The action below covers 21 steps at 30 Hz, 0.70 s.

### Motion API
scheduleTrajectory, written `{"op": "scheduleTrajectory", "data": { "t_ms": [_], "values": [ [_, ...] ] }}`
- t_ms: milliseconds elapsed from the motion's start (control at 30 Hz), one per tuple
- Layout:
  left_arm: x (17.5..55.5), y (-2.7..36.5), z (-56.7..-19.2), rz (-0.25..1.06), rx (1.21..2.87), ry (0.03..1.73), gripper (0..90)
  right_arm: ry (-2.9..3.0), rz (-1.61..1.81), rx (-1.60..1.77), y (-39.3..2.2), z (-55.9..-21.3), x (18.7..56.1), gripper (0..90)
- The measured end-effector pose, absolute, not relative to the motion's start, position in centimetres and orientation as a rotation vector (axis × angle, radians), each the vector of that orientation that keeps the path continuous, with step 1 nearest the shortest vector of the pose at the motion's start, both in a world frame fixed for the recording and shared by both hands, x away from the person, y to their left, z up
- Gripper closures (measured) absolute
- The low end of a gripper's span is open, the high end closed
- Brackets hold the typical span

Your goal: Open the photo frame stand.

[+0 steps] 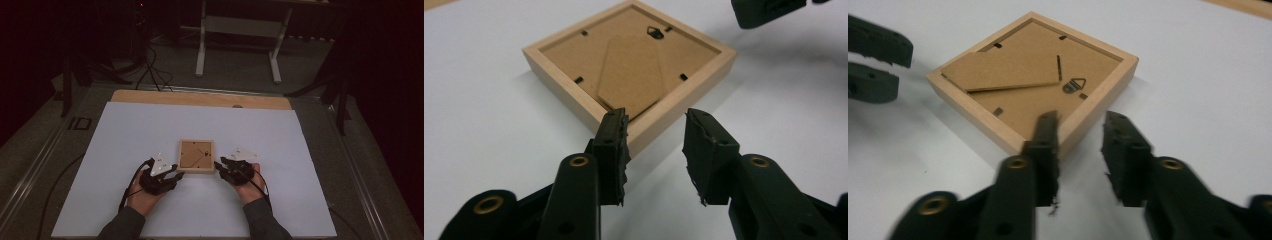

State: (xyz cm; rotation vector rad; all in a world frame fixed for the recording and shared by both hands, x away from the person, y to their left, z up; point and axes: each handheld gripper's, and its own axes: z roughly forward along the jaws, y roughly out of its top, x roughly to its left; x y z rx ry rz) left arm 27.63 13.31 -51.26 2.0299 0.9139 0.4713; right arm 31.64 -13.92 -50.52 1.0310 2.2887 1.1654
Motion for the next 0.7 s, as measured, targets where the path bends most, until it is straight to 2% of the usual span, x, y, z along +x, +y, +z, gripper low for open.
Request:
{"op": "scheduleTrajectory", "data": {
  "t_ms": [33, 67, 133, 700],
  "values": [
    [27.7, 13.5, -51.2, 0.476, 2.017, 0.922, 60.0, 2.282, 1.162, 1.027, -13.8, -50.5, 31.5, 78.1],
    [27.7, 13.5, -51.2, 0.477, 2.013, 0.927, 59.1, 2.276, 1.160, 1.004, -13.5, -50.6, 31.4, 86.3],
    [27.8, 13.7, -51.2, 0.473, 2.006, 0.931, 58.1, 2.285, 1.158, 1.002, -13.3, -50.6, 31.3, 89.6],
    [28.1, 13.9, -51.2, 0.465, 1.985, 0.965, 56.1, 2.331, 1.151, 0.979, -12.3, -51.5, 31.2, 90.0]
  ]
}}
